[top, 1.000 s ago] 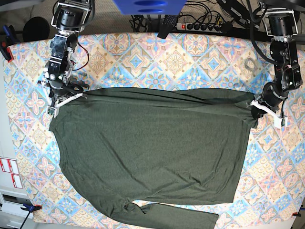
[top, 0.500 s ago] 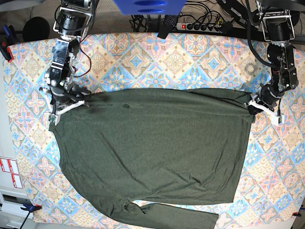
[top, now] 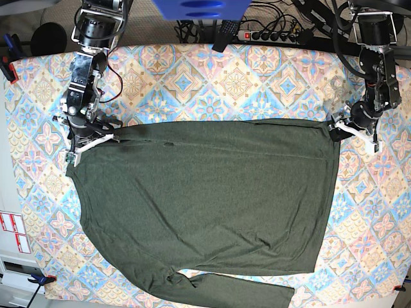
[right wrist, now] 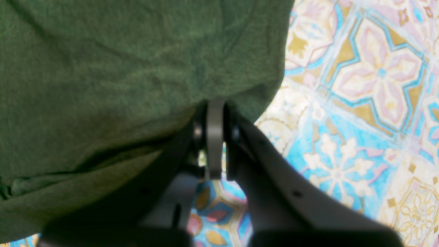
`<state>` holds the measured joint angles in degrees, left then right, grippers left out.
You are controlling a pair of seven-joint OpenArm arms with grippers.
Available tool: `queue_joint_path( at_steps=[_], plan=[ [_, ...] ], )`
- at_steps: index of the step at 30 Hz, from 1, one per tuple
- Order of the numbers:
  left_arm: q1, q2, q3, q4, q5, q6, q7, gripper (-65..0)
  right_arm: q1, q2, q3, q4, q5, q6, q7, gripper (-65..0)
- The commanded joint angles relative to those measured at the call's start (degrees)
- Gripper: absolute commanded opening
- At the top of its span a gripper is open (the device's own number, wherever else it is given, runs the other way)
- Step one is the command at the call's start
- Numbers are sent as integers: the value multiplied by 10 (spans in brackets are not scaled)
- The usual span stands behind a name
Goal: Fold the T-shirt properly
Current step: 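Drag the held shoulders back toward the robot with both grippers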
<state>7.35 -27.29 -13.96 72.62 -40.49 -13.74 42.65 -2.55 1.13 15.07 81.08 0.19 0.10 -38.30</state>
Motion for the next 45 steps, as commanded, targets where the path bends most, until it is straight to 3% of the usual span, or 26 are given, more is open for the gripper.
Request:
queue_joint_path(
  at_steps=[1, 13, 22, 26, 34, 40, 45],
  plan=[
    [-6, -8, -1, 7, -3, -2, -8, -315, 8, 5, 1, 11, -1, -1, 12, -650],
    [-23, -6, 0, -88, -4, -1, -12, -317, 7, 5, 1, 11, -1, -1, 12, -650],
    [-34, 37, 12, -89, -4, -5, -7, -320, 7, 5, 0, 11, -1, -1, 12, -650],
    [-40, 38, 64, -88, -9, -5, -7, -387, 7, 5, 0, 11, -1, -1, 12, -650],
    [-48, 36, 97, -88, -10, -5, -7, -650, 7, 5, 1, 11, -1, -1, 12, -650],
    [-27, 9, 97, -83, -10, -5, -7, -650, 2, 5, 1, 42, -1, -1, 12, -650],
    [37, -15, 95, -5, -10, -6, -11, -650, -34, 8, 1, 75, -1, -1, 11, -650]
  ],
)
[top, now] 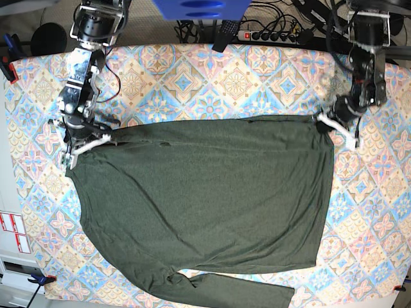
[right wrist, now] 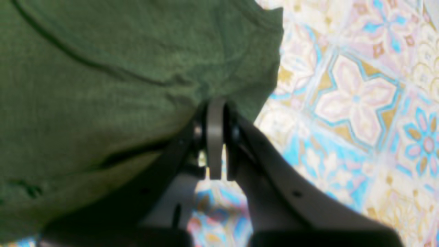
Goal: Fold the T-shirt properly
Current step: 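Drag the held shoulders back toward the robot with both grippers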
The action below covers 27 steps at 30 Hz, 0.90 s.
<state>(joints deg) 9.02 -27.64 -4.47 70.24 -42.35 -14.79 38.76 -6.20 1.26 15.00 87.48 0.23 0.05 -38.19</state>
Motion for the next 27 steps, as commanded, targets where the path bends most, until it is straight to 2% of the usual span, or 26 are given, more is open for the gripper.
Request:
queue_joint_path(
  at_steps=[1, 6, 16, 27],
  plan=[
    [35, -16, -1, 37, 9, 4, 28, -650, -4, 6, 2, 19, -1, -1, 10, -650],
    [93, -33, -2, 97, 9, 4, 30, -650, -39, 6, 2, 49, -1, -1, 10, -650],
    [205, -48, -79, 155, 12, 4, 28, -650, -140, 7, 7, 115, -1, -1, 10, -650],
    [267, -85, -83, 195, 9, 4, 27, -650, -233, 5, 10, 177, -1, -1, 10, -650]
  ],
)
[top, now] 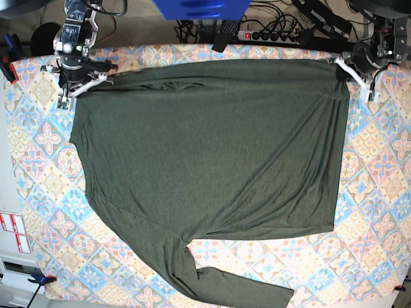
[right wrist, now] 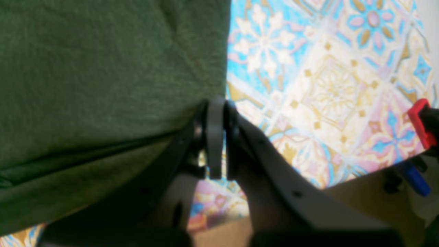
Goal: Fold the T-shirt properly
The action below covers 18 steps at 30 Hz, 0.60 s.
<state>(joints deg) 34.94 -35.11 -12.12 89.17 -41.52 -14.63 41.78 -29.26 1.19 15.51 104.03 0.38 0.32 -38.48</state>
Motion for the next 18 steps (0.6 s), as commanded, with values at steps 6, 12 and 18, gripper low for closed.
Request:
queue_joint_path(
  at_steps=[6, 12, 18],
  plan=[
    [27, -11, -45, 6, 0, 3, -2, -650, -43, 5, 35, 30, -3, -4, 12, -650],
    [18, -7, -56, 27, -1, 3, -2, -650, -41, 5, 37, 32, -3, -4, 12, -650],
    [12, 11, -57, 84, 2, 3, 2, -650, -22, 5, 9, 35, -3, -4, 7, -650]
  ],
)
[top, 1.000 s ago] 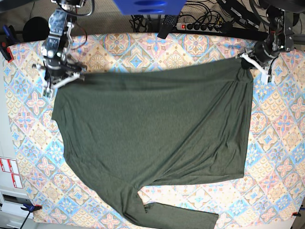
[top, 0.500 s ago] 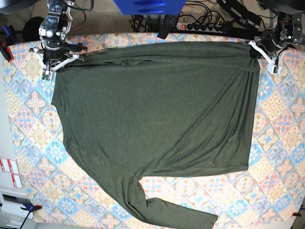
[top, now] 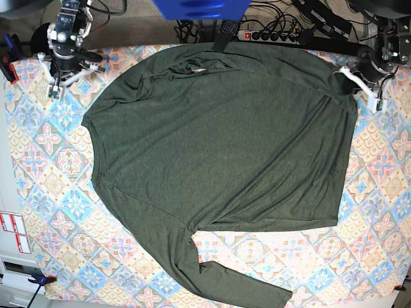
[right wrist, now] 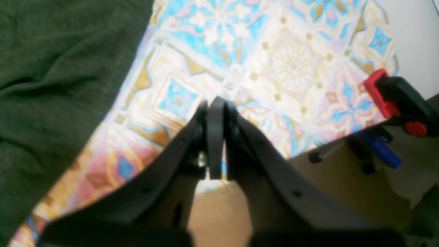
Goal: Fold the T-shirt properly
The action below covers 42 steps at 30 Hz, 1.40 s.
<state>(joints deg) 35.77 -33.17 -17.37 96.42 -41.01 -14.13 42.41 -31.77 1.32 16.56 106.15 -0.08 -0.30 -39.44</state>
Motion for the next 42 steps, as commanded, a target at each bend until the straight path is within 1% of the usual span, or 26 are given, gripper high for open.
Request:
queue_joint_path(
  at_steps=[1, 3, 7, 11, 13, 15, 16, 18, 20, 23, 25, 27, 30, 42],
  plan=[
    [4, -7, -4, 13, -3, -2, -4, -650, 3, 5, -10, 14, 2, 3, 17, -649],
    [4, 0, -4, 14, 0, -2, -4, -650, 2, 7, -42, 14, 2, 3, 17, -627],
    [4, 0, -4, 13, 0, -2, -4, -650, 4, 7, -95, 14, 2, 3, 17, -558],
    [4, 0, -4, 13, 0, -2, -4, -650, 9, 4, -106, 11, 3, 3, 16, -480],
    [4, 0, -4, 13, 0, -2, -4, -650, 26, 4, -107, 10, 3, 3, 12, -437],
    [4, 0, -4, 12, 0, -2, -4, -650, 42, 4, -106, 9, 5, 3, -12, -400],
    [4, 0, -4, 12, 0, -2, -4, -650, 49, 4, -104, 8, 14, 3, -34, -379],
    [4, 0, -4, 12, 0, -2, -4, -650, 63, 5, -97, 8, 59, 3, -60, -353],
    [4, 0, -4, 12, 0, -2, -4, -650, 75, 6, -80, 2, 110, 3, -69, -342],
    [4, 0, -4, 12, 0, -2, -4, -650, 95, 6, -41, -28, 191, 3, -69, -343],
    [4, 0, -4, 12, 0, -2, -4, -650, 97, 7, -24, -55, 232, 3, -69, -343],
    [4, 0, -4, 12, 0, -2, -4, -650, 97, 7, -14, -80, 258, 3, -68, -343],
    [4, 0, -4, 12, 0, -2, -4, -650, 98, 7, -13, -103, 269, 3, -67, -343],
    [3, 0, -4, 11, 0, -2, -4, -650, 95, 6, -20, -146, 271, 3, -69, -343]
  ],
)
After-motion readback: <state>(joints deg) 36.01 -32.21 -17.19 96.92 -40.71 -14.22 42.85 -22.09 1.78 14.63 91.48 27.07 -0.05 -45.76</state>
